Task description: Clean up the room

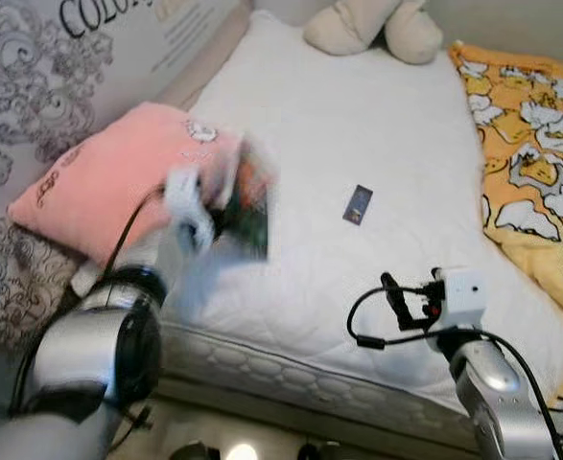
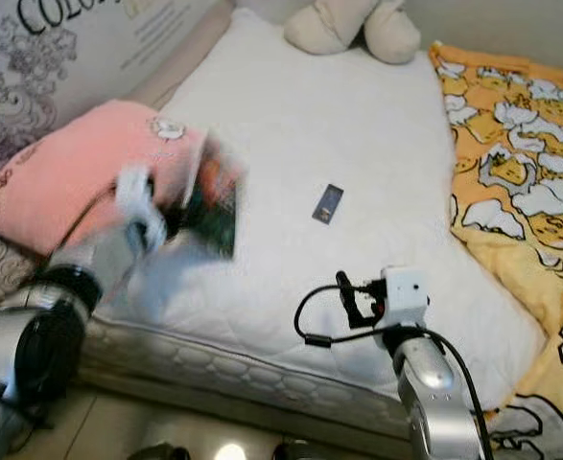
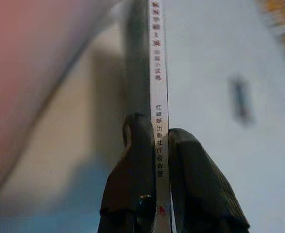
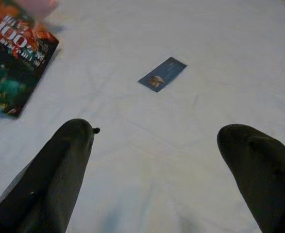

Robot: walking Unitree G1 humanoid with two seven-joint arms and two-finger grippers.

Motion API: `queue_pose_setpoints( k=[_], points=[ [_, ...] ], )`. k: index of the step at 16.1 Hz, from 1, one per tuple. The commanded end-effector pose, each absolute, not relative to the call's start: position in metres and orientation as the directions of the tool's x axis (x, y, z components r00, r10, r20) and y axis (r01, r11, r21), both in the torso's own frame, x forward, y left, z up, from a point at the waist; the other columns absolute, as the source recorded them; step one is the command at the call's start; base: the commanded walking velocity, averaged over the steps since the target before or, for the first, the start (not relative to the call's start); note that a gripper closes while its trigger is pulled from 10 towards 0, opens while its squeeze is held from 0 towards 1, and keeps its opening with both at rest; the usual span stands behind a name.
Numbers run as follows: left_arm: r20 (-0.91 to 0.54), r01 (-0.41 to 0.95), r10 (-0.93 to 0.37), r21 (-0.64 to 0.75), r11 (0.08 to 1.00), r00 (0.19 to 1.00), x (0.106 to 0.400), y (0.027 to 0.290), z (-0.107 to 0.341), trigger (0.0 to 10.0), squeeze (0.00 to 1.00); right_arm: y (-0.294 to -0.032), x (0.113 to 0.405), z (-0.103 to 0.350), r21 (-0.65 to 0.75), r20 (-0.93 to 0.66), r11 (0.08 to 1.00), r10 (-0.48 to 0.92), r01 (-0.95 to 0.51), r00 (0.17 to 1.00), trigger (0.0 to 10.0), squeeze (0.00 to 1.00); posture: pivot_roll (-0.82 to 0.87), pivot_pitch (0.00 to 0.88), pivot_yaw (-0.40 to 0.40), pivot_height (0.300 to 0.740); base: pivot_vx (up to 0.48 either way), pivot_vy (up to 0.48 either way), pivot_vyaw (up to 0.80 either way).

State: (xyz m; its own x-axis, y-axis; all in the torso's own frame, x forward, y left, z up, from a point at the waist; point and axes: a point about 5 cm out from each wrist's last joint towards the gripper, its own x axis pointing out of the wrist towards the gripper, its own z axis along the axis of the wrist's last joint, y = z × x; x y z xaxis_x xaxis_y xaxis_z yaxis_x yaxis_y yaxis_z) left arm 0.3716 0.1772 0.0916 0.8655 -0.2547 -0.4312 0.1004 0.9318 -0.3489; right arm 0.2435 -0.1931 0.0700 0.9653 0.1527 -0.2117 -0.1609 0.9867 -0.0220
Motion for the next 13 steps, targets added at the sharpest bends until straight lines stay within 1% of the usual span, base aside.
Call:
queue_pose_setpoints(
  k=[1, 3, 4, 5, 6, 7, 8, 10, 13],
  points=[
    [-0.453, 0.088, -0.250, -0.349, 0.933, 0.856, 0.370, 0.175, 0.088, 10.0, 0.00, -0.195, 0.242, 0.072, -0.034, -0.215, 0.985, 0.159, -0.170, 0.963, 10.0, 0.00, -0.18, 0.072, -0.097, 0.740, 0.000, 0.000, 0.00],
    [-0.542, 0.033, -0.191, -0.288, 0.957, 0.818, 0.354, 0.187, 0.063, 10.0, 0.00, -0.195, 0.242, 0.074, -0.035, -0.216, 0.985, 0.160, -0.172, 0.963, 10.0, 0.00, -0.19, 0.068, -0.101, 0.740, 0.000, 0.000, 0.00],
    [-0.566, 0.066, -0.176, -0.209, 0.976, 0.805, 0.350, 0.189, 0.057, 10.0, 0.00, -0.195, 0.243, 0.075, -0.037, -0.215, 0.984, 0.161, -0.173, 0.963, 10.0, 0.00, -0.19, 0.065, -0.102, 0.740, 0.000, 0.000, 0.00],
    [-0.560, 0.138, -0.169, -0.098, 0.986, 0.811, 0.352, 0.188, 0.060, 10.0, 0.00, -0.196, 0.244, 0.076, -0.039, -0.215, 0.984, 0.162, -0.174, 0.963, 10.0, 0.00, -0.19, 0.063, -0.104, 0.740, 0.000, 0.000, 0.00],
    [-0.529, 0.223, -0.167, 0.043, 0.974, 0.832, 0.358, 0.185, 0.068, 10.0, 0.00, -0.196, 0.244, 0.076, -0.039, -0.215, 0.984, 0.163, -0.175, 0.963, 10.0, 0.00, -0.19, 0.063, -0.104, 0.740, 0.000, 0.000, 0.00],
    [-0.492, 0.294, -0.177, 0.172, 0.940, 0.853, 0.365, 0.180, 0.079, 10.0, 0.00, -0.195, 0.245, 0.076, -0.039, -0.216, 0.983, 0.165, -0.177, 0.962, 10.0, 0.00, -0.18, 0.060, -0.104, 0.740, 0.000, 0.000, 0.00],
    [-0.467, 0.336, -0.184, 0.267, 0.903, 0.865, 0.370, 0.176, 0.087, 10.0, 0.00, -0.194, 0.246, 0.075, -0.038, -0.216, 0.983, 0.166, -0.179, 0.962, 10.0, 0.00, -0.18, 0.057, -0.100, 0.740, 0.000, 0.000, 0.00],
    [-0.439, 0.376, -0.204, 0.351, 0.858, 0.875, 0.377, 0.171, 0.100, 10.0, 0.00, -0.193, 0.248, 0.076, -0.035, -0.212, 0.983, 0.167, -0.178, 0.963, 10.0, 0.00, -0.17, 0.047, -0.092, 0.740, 0.000, 0.000, 0.00],
    [-0.440, 0.375, -0.196, 0.368, 0.851, 0.877, 0.379, 0.171, 0.103, 10.0, 0.00, -0.192, 0.249, 0.075, -0.032, -0.209, 0.984, 0.166, -0.176, 0.964, 10.0, 0.00, -0.17, 0.041, -0.084, 0.740, 0.000, 0.000, 0.00]
  ],
)
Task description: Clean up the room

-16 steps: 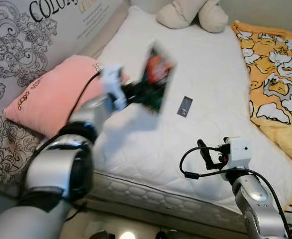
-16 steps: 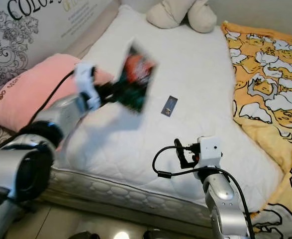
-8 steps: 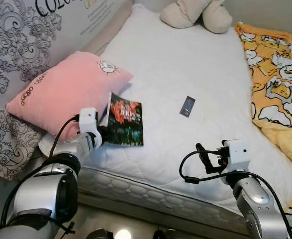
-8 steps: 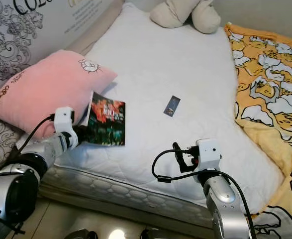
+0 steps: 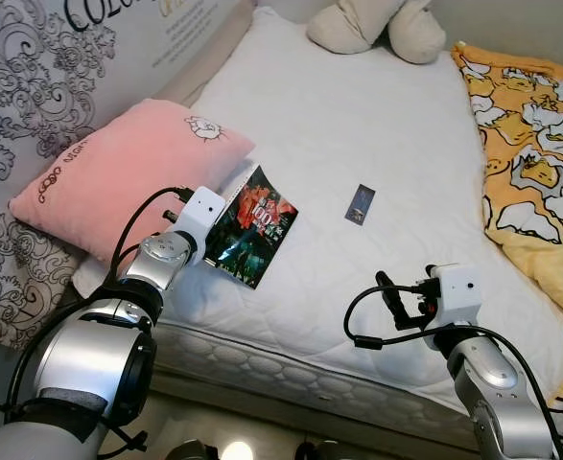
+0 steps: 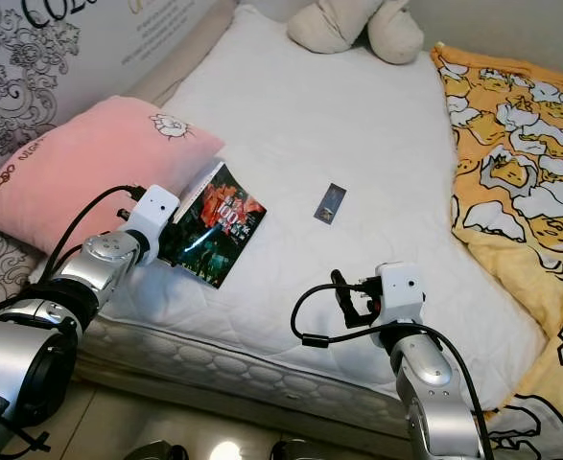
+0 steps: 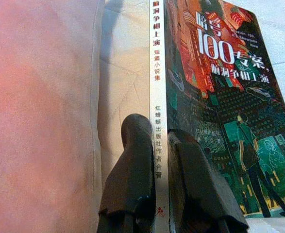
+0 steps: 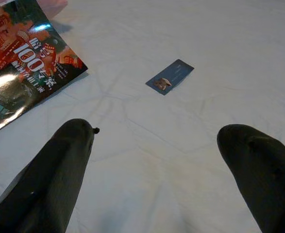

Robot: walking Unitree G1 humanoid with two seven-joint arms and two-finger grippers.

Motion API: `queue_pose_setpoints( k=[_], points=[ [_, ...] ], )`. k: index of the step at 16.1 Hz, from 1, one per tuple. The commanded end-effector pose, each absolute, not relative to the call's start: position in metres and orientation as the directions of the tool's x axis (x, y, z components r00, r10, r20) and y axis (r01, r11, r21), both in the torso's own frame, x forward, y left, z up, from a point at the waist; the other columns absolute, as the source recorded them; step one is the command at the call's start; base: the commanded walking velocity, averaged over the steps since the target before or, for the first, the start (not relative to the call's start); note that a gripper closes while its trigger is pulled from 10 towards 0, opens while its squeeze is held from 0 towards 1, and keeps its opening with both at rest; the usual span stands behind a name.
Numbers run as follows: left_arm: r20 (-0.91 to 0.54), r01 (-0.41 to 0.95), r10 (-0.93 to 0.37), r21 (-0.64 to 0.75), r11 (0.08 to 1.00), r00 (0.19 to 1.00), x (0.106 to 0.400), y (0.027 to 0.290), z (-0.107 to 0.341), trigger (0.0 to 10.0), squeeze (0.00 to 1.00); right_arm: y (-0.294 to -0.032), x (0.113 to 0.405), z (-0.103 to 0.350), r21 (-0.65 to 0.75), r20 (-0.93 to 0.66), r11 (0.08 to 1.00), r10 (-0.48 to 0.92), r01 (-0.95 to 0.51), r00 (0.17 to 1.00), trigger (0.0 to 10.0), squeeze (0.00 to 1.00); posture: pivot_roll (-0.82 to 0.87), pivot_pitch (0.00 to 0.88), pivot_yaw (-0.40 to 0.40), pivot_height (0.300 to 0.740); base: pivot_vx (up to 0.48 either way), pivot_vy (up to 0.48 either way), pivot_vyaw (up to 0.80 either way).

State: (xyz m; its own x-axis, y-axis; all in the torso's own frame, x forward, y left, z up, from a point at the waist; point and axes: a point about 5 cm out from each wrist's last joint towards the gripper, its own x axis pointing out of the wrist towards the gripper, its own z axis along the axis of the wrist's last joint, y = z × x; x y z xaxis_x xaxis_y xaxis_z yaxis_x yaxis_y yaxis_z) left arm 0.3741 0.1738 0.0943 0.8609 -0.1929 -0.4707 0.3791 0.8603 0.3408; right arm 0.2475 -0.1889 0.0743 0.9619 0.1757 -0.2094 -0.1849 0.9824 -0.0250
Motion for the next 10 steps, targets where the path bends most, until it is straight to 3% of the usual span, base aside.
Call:
queue_pose_setpoints(
  k=[1, 10],
  points=[
    [-0.440, 0.375, -0.196, 0.368, 0.851, 0.877, 0.3788, 0.1713, 0.1029, 10.0, 0.00, -0.1918, 0.2487, 0.0754, -0.032, -0.209, 0.984, 0.166, -0.176, 0.964, 10.0, 0.00, -0.17, 0.041, -0.084, 0.740, 0.000, 0.000, 0.00],
    [-0.440, 0.375, -0.196, 0.368, 0.851, 0.877, 0.3788, 0.1713, 0.1029, 10.0, 0.00, -0.1918, 0.2487, 0.0754, -0.032, -0.209, 0.984, 0.166, -0.176, 0.964, 10.0, 0.00, -0.17, 0.041, -0.084, 0.740, 0.000, 0.000, 0.00]
  ],
)
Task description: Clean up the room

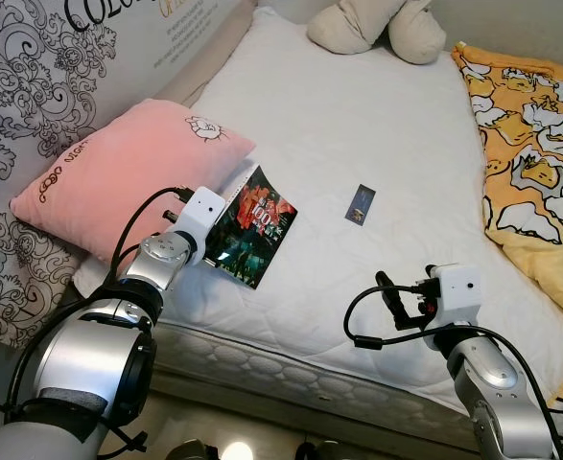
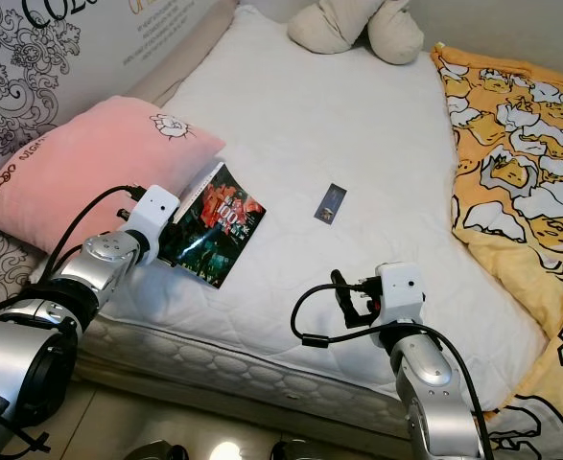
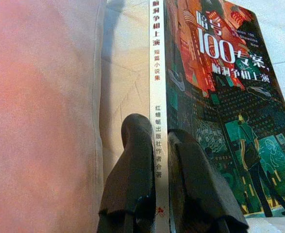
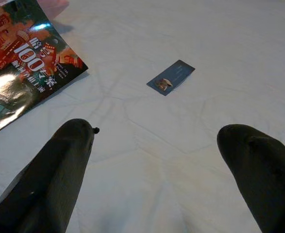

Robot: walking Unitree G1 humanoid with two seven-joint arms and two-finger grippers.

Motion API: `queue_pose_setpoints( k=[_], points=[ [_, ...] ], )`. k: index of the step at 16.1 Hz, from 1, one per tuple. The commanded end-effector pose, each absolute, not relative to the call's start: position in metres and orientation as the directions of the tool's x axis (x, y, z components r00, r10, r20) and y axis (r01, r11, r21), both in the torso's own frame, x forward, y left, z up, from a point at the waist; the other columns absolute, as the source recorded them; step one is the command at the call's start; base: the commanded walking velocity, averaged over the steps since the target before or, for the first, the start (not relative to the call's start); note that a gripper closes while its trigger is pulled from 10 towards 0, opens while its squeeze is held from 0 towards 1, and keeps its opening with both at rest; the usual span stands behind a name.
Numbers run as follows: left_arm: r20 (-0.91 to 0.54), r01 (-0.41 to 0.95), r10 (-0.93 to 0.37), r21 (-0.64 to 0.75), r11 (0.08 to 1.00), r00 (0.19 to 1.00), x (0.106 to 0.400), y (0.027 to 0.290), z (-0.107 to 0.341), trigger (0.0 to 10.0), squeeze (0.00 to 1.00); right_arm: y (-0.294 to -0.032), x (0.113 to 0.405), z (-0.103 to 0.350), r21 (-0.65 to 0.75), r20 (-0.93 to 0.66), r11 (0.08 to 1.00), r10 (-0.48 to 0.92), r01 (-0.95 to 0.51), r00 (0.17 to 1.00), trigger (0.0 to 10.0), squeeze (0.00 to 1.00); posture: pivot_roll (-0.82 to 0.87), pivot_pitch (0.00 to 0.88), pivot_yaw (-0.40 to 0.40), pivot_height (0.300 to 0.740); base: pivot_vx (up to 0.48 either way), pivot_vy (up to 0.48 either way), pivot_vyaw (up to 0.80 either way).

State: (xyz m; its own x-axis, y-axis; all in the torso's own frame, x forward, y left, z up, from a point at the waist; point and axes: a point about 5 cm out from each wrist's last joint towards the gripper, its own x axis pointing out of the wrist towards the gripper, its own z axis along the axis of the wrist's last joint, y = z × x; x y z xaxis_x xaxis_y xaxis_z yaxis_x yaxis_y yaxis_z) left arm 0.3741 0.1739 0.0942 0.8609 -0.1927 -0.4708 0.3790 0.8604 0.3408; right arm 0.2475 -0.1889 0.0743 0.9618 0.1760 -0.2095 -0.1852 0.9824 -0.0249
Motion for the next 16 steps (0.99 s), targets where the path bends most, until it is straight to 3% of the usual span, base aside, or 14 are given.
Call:
queue_pose_setpoints(
  k=[1, 5, 6, 8, 15, 16],
  points=[
    [-0.440, 0.375, -0.196, 0.368, 0.851, 0.877, 0.379, 0.171, 0.103, 10.0, 0.00, -0.192, 0.249, 0.075, -0.032, -0.209, 0.984, 0.166, -0.176, 0.964, 10.0, 0.00, -0.17, 0.041, -0.084, 0.740, 0.000, 0.000, 0.00],
    [-0.440, 0.375, -0.196, 0.368, 0.851, 0.877, 0.379, 0.171, 0.103, 10.0, 0.00, -0.192, 0.249, 0.075, -0.032, -0.209, 0.984, 0.166, -0.176, 0.964, 10.0, 0.00, -0.17, 0.041, -0.084, 0.740, 0.000, 0.000, 0.00],
    [-0.425, 0.313, -0.165, 0.307, 0.899, 0.890, 0.382, 0.172, 0.108, 10.0, 1.00, -0.193, 0.247, 0.075, -0.032, -0.211, 0.985, 0.157, -0.168, 0.965, 10.0, 0.00, -0.19, 0.051, -0.070, 0.740, 0.000, 0.000, 0.00],
    [-0.418, 0.232, -0.140, 0.177, 0.957, 0.897, 0.385, 0.170, 0.111, 10.0, 1.00, -0.195, 0.244, 0.074, -0.032, -0.215, 0.987, 0.145, -0.156, 0.966, 10.0, 0.00, -0.19, 0.051, -0.069, 0.740, 0.000, 0.000, 0.00],
    [-0.410, 0.246, -0.163, 0.158, 0.956, 0.897, 0.387, 0.163, 0.114, 10.0, 1.00, -0.197, 0.240, 0.075, -0.017, -0.205, 0.988, 0.144, -0.151, 0.968, 10.0, 0.00, -0.20, 0.046, -0.046, 0.740, 0.000, 0.000, 0.00],
    [-0.399, 0.269, -0.184, 0.168, 0.948, 0.898, 0.387, 0.161, 0.116, 10.0, 0.96, -0.199, 0.238, 0.076, -0.015, -0.197, 0.989, 0.138, -0.144, 0.971, 10.0, 0.00, -0.19, 0.039, -0.037, 0.740, 0.000, 0.000, 0.00]
  ],
)
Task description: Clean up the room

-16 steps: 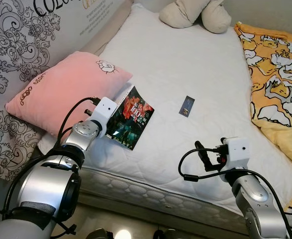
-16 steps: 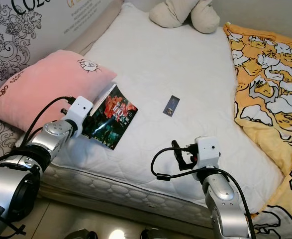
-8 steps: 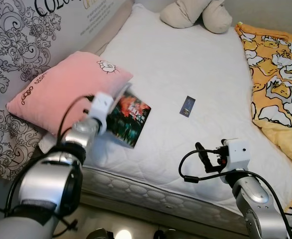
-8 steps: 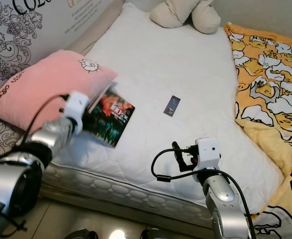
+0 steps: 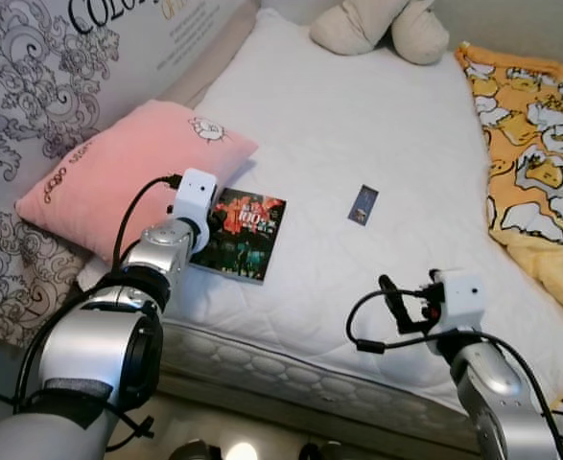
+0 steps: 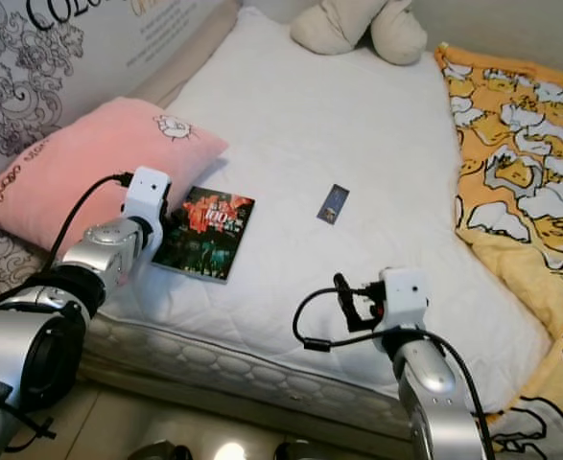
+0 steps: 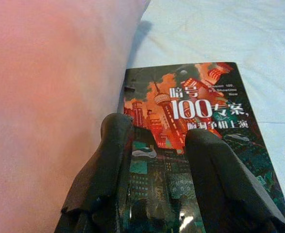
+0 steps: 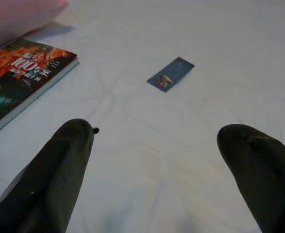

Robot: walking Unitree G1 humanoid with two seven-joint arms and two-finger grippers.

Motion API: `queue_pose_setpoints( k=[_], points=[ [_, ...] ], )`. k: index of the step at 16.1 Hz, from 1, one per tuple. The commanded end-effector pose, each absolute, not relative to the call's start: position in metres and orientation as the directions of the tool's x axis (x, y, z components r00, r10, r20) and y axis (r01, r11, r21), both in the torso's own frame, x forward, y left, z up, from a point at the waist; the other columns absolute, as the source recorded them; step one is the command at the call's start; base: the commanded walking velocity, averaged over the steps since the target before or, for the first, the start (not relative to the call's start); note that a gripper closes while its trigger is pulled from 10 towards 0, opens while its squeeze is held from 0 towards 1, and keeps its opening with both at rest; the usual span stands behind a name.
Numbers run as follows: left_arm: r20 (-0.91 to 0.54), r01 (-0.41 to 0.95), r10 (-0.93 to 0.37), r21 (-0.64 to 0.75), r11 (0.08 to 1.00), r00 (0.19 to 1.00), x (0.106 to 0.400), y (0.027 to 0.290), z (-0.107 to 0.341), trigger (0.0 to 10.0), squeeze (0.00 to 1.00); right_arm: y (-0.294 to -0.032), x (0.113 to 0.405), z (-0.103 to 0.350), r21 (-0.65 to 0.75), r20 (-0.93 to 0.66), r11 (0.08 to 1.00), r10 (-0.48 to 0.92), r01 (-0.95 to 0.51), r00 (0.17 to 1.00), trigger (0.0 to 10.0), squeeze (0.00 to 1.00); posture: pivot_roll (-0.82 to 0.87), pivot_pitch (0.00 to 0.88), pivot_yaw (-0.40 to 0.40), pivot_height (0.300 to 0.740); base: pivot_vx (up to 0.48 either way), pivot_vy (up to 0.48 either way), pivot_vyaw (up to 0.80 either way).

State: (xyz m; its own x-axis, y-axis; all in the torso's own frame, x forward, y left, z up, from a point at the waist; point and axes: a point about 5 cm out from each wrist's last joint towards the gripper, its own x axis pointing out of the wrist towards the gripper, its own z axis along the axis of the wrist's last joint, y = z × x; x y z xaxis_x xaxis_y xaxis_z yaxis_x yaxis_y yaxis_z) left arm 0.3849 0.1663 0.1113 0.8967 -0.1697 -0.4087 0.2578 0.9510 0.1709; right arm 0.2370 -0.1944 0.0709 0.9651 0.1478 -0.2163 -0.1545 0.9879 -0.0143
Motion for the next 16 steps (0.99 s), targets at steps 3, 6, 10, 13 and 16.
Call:
queue_pose_setpoints(
  k=[3, 6, 10, 13, 16],
  points=[
    [-0.185, 0.357, -0.324, 0.181, 0.916, 0.928, 0.388, 0.143, 0.135, 10.0, 0.00, -0.214, 0.229, 0.095, -0.034, -0.056, 0.999, -0.013, 0.012, 0.998, 10.0, 0.00, -0.17, 0.006, -0.008, 0.740, 0.000, 0.000, 0.00],
    [-0.022, 0.310, -0.310, 0.132, 0.941, 0.950, 0.361, 0.130, 0.129, 10.0, 0.00, -0.213, 0.228, 0.100, 0.040, 0.019, 0.994, -0.103, 0.102, 0.995, 10.0, 0.00, -0.11, 0.000, 0.006, 0.740, 0.000, 0.000, 0.00],
    [0.070, 0.127, -0.157, 0.317, 0.940, 0.985, 0.324, 0.129, 0.113, 10.0, 0.00, -0.235, 0.237, 0.102, 0.152, 0.073, 0.941, -0.314, 0.301, 0.947, 10.0, 0.00, -0.07, 0.000, -0.006, 0.740, 0.000, 0.000, 0.00],
    [0.031, 0.207, -0.212, 0.129, 0.970, 0.977, 0.313, 0.119, 0.111, 10.0, 0.00, -0.233, 0.242, 0.093, 0.111, 0.040, 0.955, -0.282, 0.276, 0.959, 10.0, 0.00, -0.06, 0.000, -0.018, 0.740, 0.000, 0.000, 0.00],
    [0.046, 0.236, -0.242, 0.096, 0.967, 0.969, 0.316, 0.111, 0.117, 10.0, 0.00, -0.223, 0.257, 0.097, 0.085, 0.058, 0.974, -0.217, 0.212, 0.974, 10.0, 0.00, -0.07, 0.000, -0.004, 0.740, 0.000, -0.440, 0.00]
  ],
)
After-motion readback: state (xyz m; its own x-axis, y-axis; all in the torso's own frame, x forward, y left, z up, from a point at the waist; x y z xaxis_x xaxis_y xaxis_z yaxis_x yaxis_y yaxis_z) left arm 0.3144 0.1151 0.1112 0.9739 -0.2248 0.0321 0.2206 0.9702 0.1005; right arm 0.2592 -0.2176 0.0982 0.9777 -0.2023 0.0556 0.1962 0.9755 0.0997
